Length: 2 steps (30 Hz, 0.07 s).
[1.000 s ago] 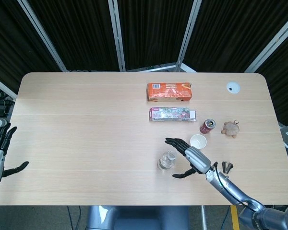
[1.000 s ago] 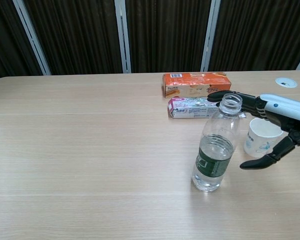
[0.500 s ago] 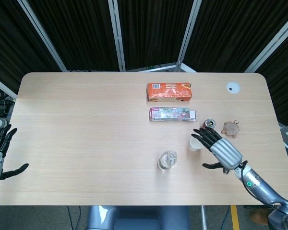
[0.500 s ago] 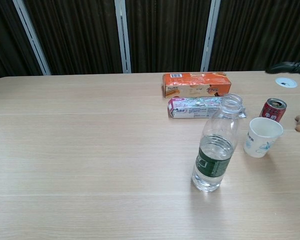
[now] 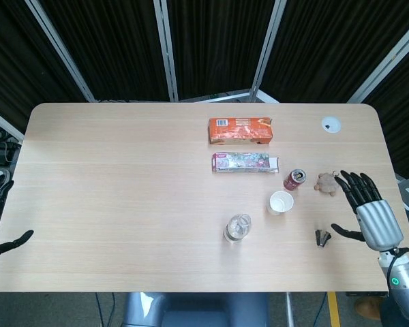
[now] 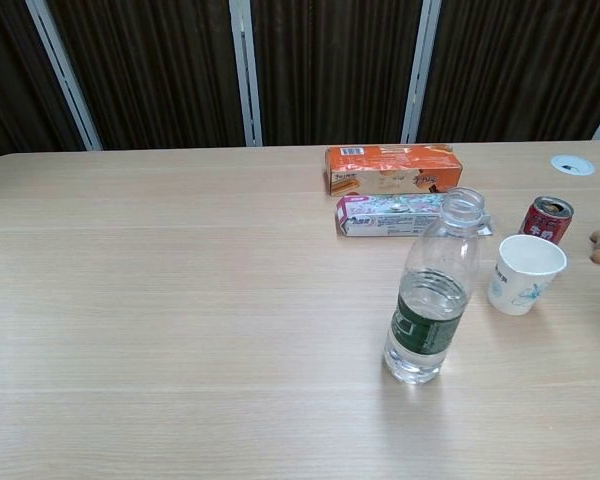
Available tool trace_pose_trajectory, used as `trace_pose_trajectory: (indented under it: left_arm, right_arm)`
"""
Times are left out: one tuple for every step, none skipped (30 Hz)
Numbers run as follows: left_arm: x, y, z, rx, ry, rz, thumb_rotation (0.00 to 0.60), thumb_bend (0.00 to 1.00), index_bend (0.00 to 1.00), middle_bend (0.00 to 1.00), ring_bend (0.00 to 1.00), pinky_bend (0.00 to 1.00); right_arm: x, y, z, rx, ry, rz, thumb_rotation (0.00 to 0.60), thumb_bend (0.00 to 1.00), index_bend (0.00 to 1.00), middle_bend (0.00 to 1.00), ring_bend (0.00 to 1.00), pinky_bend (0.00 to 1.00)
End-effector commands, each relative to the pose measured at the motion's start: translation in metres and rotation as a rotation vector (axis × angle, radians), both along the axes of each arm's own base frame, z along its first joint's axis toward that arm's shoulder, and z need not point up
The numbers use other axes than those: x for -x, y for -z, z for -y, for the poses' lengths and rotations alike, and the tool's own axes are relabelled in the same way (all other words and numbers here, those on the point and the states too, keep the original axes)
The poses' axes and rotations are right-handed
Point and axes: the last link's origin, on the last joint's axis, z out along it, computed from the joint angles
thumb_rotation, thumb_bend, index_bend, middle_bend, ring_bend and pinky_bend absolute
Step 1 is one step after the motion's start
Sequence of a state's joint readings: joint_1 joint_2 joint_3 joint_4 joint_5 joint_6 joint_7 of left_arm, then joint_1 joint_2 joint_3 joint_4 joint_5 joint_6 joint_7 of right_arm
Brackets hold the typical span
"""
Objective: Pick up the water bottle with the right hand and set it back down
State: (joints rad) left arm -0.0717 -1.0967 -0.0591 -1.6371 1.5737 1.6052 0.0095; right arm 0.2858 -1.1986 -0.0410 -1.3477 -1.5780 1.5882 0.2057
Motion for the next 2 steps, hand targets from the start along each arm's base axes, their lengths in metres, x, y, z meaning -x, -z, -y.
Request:
trace_pose_trajectory:
  left_arm:
    - [0.0007, 0.0017, -0.0008, 0.005, 0.000, -0.002, 0.600, 0.00, 0.00, 0.00, 0.00, 0.00]
    - [0.0009, 0.0023, -0.0010, 0.007, 0.000, -0.003, 0.600, 0.00, 0.00, 0.00, 0.00, 0.00]
  right_arm:
    - [-0.0061, -0.0189, -0.0310, 0.072, 0.114, -0.031, 0.600, 0.00, 0.00, 0.00, 0.00, 0.00]
    - [-0.0075, -0.0195, -0.0330, 0.076, 0.119, -0.032, 0.600, 0.00, 0.00, 0.00, 0.00, 0.00]
